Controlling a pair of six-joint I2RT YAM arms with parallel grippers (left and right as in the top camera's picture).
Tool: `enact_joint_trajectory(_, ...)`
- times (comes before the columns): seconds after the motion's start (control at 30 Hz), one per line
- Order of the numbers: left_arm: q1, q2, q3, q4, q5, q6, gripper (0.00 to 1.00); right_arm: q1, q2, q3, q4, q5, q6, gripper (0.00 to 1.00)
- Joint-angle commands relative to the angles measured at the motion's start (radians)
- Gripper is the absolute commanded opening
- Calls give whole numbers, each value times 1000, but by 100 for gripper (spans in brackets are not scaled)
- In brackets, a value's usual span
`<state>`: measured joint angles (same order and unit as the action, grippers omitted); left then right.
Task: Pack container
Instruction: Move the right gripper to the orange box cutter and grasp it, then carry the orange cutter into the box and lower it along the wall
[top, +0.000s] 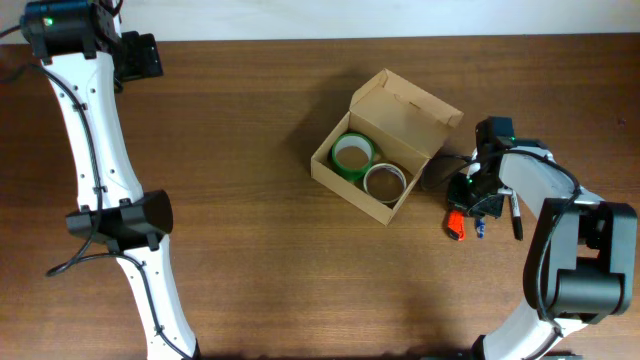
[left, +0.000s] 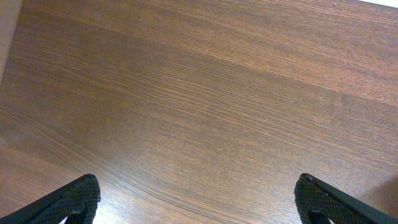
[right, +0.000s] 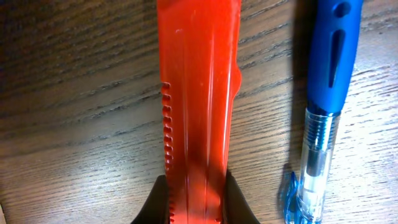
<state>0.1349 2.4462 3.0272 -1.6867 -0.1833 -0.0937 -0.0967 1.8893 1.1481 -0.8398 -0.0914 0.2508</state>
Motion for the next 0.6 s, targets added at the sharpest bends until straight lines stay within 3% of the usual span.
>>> enact_joint_trajectory(0.0,1,-8,-4,0,7,5,100,5,26,2,22,-36,-3,6)
enact_joint_trajectory(0.27,1,-8,-4,0,7,5,100,4,-131,100,-18,-32,-8,7)
enact_joint_trajectory(0.57,1,-8,-4,0,7,5,100,20,-322,339,-171,-33,-85,7)
